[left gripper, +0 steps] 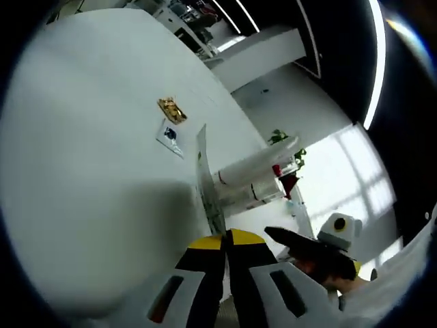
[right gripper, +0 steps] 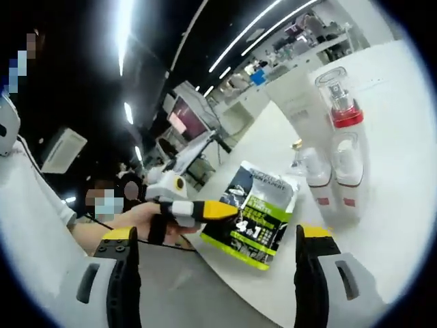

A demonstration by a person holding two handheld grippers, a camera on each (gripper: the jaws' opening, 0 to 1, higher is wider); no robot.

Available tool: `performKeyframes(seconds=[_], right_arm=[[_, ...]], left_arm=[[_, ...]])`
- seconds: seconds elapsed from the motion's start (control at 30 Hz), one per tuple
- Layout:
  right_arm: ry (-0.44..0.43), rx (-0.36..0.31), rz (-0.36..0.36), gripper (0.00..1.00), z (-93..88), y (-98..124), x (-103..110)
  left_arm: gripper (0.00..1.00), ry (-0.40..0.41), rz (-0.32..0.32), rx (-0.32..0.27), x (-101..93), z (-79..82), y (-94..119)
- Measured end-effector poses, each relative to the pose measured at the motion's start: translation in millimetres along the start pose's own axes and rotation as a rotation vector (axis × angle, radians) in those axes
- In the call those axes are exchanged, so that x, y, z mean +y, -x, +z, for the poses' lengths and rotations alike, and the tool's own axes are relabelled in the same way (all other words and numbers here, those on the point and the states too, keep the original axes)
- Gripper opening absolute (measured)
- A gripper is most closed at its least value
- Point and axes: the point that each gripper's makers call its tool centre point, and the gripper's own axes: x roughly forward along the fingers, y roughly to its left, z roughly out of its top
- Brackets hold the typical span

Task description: Arrange the skincare products in the storage area until every visible bottle or jar stands upright without overlapping.

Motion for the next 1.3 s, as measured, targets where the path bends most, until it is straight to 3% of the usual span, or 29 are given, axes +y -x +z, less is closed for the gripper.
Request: performKeyframes(seconds=[0.1, 0.23, 0.57, 0.93, 1.03, 1.3], right_arm=[[0.036, -0.022, -0.035, 0.98, 8.3, 8.0, -5.4], [0.095, -0.002, -0.077, 0.99, 11.2, 18.5, -13.8], [0.077, -0.026, -0.151, 0.98, 13.7, 40.9, -30.3], [0.048, -0.046, -0.181, 0.99, 15.4, 49.1, -37.6], [0.038, -0.053, -0.185, 0.98, 14.6, 49.9, -38.6], [0.034, -0.051, -0.181, 0.98, 13.0, 48.4, -37.5]], left_arm=[[0.00, -0.005, 0.005, 0.017, 3.1, -0.3, -7.4], [0.00, -0.003, 0.020, 0.037, 10.1, -1.8, -15.9], [0.00, 0.041, 0.184, 0.082, 47.1, -5.7, -28.5], [0.00, -0.077, 0.258, 0.127, 55.5, 1.5, -38.9], [0.00, -0.098, 0.253, 0.141, 52.1, 4.2, -41.0], [0.00, -0.075, 0.260, 0.182, 51.8, 10.7, -44.1]])
